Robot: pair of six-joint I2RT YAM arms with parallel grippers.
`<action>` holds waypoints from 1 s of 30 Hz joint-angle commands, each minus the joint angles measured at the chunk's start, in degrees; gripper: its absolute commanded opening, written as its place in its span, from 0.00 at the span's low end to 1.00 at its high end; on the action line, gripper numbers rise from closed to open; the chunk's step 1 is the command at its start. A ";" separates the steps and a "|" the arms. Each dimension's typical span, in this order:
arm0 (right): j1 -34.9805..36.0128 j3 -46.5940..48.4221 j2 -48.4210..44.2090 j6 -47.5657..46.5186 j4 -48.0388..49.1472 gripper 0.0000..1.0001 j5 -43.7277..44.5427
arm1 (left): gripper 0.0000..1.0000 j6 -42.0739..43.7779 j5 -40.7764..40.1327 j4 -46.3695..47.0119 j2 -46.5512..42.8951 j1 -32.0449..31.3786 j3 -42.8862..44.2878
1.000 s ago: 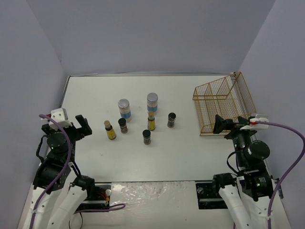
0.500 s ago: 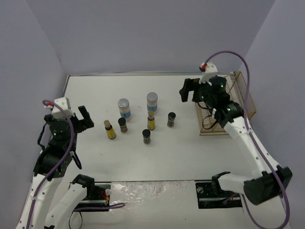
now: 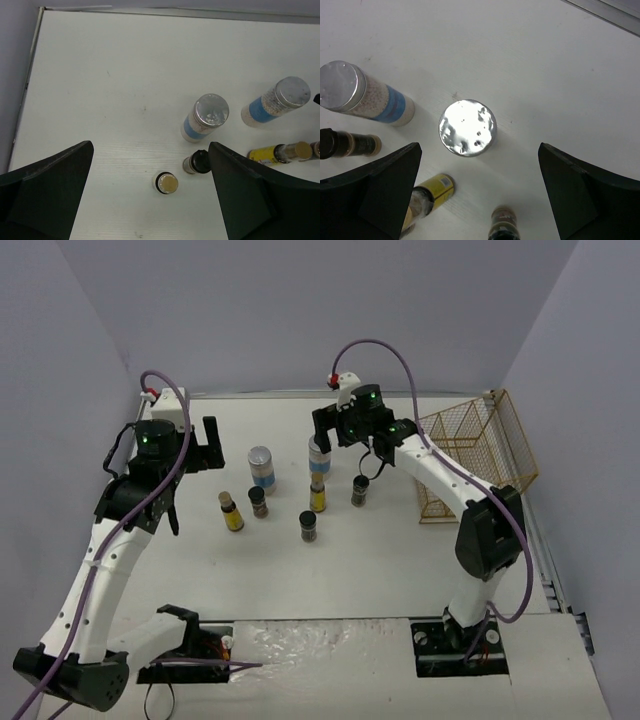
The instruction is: Organize the condiment bottles
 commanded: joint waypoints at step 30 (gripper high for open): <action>4.68 6.07 8.39 0.92 3.97 0.30 13.71 | 0.97 1.63 -2.14 3.14 -6.13 -0.13 -6.51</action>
